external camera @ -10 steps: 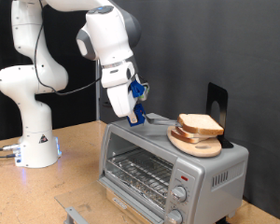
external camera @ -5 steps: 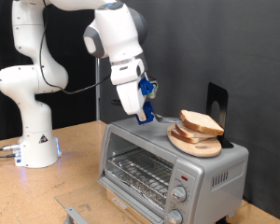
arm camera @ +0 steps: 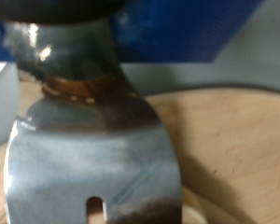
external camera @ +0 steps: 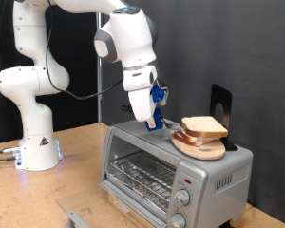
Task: Make a piece of toast with the oven
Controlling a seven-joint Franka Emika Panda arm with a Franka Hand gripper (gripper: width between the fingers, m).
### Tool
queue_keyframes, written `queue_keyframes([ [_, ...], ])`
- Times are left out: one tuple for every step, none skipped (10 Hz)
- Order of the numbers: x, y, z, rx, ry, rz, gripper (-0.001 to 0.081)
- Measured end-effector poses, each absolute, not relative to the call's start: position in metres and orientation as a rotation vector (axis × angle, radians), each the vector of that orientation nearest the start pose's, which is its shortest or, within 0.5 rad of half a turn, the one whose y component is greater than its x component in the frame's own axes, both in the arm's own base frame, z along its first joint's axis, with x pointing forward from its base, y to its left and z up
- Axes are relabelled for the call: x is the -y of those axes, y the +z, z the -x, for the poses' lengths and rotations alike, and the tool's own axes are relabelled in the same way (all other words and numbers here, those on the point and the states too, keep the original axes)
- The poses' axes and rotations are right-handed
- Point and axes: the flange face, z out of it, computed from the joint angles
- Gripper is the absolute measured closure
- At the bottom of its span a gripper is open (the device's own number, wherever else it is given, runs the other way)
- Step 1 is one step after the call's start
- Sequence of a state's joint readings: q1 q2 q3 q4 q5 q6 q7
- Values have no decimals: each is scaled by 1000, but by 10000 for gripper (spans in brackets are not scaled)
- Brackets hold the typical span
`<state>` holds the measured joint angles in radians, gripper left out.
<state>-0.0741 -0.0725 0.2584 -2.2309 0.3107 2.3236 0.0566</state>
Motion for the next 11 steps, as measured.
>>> queue_keyframes([
  [-107, 418, -524, -105, -197, 2890, 415],
  [-110, 418, -528, -111, -196, 2889, 415],
  [-114, 419, -532, -112, -199, 2887, 415],
  [-118, 419, -536, -114, -199, 2887, 415],
  [-122, 419, -539, -112, -202, 2888, 415],
  [-126, 419, -543, -112, -216, 2887, 415],
  [-128, 419, -545, -110, -258, 2884, 415],
  [-130, 419, -547, -110, -311, 2877, 415],
  [-131, 416, -546, -107, -347, 2873, 415],
  [-130, 413, -544, -98, -381, 2865, 415],
  [-128, 412, -540, -88, -404, 2847, 415],
])
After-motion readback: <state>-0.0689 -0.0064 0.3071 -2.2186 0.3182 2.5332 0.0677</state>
